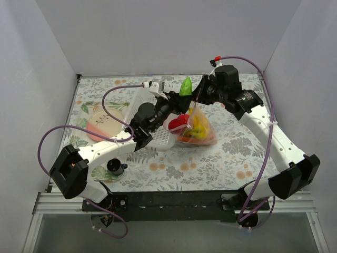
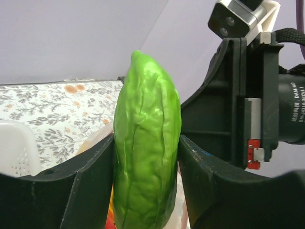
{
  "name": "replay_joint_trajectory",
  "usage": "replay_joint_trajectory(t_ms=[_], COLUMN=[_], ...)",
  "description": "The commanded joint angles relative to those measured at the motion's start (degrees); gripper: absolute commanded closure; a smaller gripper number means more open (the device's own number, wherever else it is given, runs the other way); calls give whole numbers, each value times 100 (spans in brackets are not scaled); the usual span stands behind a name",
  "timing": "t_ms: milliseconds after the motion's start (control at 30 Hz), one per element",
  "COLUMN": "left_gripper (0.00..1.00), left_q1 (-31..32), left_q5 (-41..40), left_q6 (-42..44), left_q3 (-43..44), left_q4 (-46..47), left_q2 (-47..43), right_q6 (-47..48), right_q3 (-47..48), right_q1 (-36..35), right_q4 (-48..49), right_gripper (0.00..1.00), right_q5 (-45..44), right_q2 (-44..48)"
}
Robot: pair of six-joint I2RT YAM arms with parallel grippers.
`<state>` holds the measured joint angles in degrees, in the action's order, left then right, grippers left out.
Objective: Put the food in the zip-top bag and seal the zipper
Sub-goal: Place the fake vegetable in the zipper food storage bag.
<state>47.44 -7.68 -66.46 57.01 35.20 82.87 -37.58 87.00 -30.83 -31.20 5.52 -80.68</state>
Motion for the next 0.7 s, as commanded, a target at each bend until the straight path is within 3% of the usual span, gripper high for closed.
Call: replay_joint_trajectory(t_ms=[0, 167, 400, 533, 633, 667], left_gripper=[40, 26, 25, 35, 31, 23], left_q1=[72, 125, 134, 151, 151, 151], left_q5=[-550, -471, -383, -339, -295, -295], left_q6=[238, 265, 177, 186, 177, 159], left_q3=[-190, -191, -155, -156, -120, -120], left_q4=[548, 637, 672, 664, 532, 488], left_q2=[-201, -105, -34, -69, -95, -104], right_q6=[-408, -416, -452, -460, -478, -478], right_q3=[221, 133, 107, 28, -78, -104], right_q1=[-28, 68, 235, 402, 472, 490], right_q4=[923, 896, 932, 1010, 1072, 1072], right_gripper=[99, 99, 99, 99, 99, 99], right_q5=[345, 213, 336, 423, 485, 494], right_q2=[255, 343, 431, 536, 633, 642])
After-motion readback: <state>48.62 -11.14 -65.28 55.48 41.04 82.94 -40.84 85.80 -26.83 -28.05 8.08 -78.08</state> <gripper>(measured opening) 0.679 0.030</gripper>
